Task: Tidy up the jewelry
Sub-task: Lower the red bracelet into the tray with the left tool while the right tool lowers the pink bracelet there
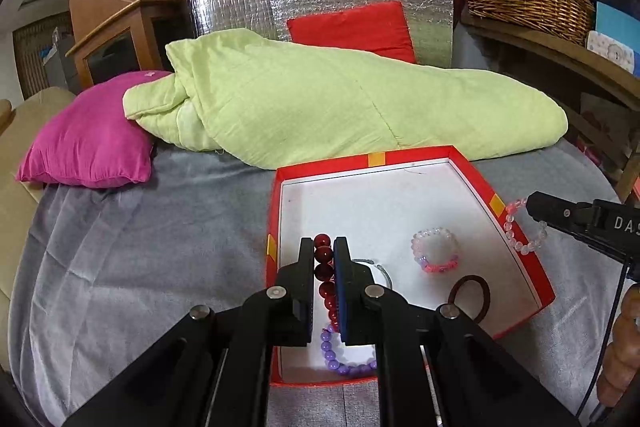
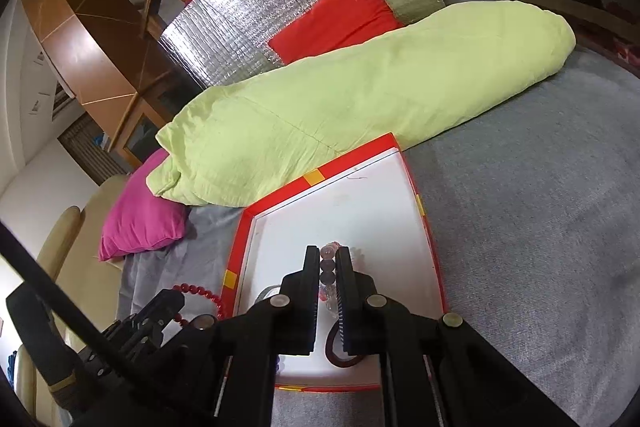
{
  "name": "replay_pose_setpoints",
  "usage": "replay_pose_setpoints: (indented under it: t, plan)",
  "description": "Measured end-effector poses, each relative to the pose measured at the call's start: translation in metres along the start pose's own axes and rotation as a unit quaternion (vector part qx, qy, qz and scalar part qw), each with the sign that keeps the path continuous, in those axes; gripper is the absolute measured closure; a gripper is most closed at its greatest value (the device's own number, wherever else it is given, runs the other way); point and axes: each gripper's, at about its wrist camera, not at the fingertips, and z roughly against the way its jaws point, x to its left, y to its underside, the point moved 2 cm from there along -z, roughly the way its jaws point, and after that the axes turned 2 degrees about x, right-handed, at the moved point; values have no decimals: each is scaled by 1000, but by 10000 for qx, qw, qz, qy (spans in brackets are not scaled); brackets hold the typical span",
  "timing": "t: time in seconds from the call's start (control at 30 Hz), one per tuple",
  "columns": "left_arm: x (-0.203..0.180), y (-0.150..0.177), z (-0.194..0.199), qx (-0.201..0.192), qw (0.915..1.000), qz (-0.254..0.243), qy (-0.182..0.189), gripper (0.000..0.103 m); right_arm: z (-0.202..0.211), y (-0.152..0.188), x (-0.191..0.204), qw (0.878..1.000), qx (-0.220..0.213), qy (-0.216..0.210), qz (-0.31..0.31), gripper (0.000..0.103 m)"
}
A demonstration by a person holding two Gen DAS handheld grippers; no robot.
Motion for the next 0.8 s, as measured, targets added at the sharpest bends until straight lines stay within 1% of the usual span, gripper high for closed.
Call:
replay_pose_setpoints:
  t: [0.1,0.3,0.53,0.67,0.73,0.8]
  plan:
    - [2,1,-3,60,9999,87,117,93,-3,0,1,10000,11,15,6,94]
    - [-8,5,-11,180,9985,115,506,93,-11,2,-3,9999,81,53,-103,94]
    - [-25,14,-26,460,9935,104,1035,93,-27,4,-16,9992,227,176,-290,94]
    - [-36,19,-34,616,9916,-16,1136,93,-35,5,-22,9985,304,333,-306,94]
    - [-41,22,-39,728,9915,-110,1074,93,-38,6,-25,9981,343,407,-309,94]
    - [-43,24,-40,770,9919,-165,1000,93,-40,6,-27,9979,378,434,-311,91]
